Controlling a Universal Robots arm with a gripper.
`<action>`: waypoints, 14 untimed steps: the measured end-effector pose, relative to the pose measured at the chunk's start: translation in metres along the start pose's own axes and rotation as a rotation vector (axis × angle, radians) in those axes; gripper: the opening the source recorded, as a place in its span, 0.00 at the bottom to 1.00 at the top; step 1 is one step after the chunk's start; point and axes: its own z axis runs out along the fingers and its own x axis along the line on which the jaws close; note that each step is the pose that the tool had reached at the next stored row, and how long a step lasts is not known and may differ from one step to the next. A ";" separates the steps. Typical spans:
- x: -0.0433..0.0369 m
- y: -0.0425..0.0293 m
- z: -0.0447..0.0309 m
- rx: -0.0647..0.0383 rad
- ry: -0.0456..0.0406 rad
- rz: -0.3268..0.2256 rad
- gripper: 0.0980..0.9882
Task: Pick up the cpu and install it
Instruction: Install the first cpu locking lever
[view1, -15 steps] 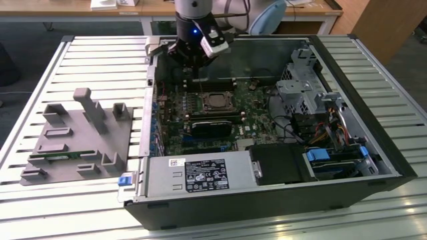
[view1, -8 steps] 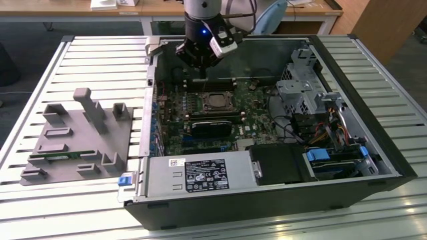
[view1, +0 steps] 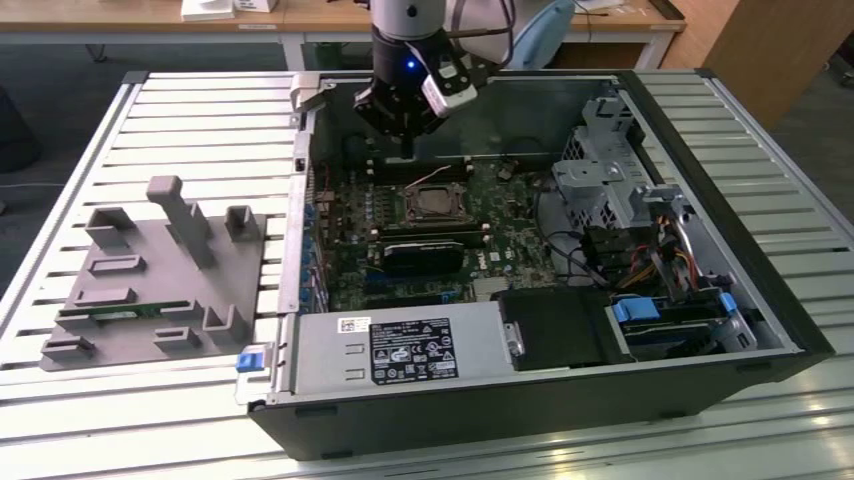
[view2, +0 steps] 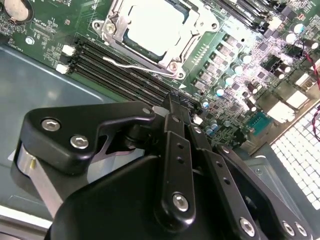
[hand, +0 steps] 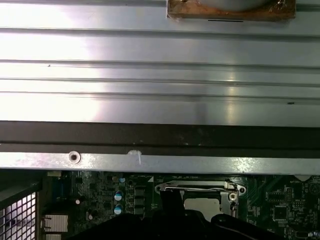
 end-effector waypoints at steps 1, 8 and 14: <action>0.0000 -0.0001 0.0005 -0.002 -0.0004 0.000 0.02; -0.0018 -0.0037 0.0050 -0.054 0.0000 0.000 0.02; -0.0114 -0.0019 0.0111 -0.028 -0.0002 0.000 0.02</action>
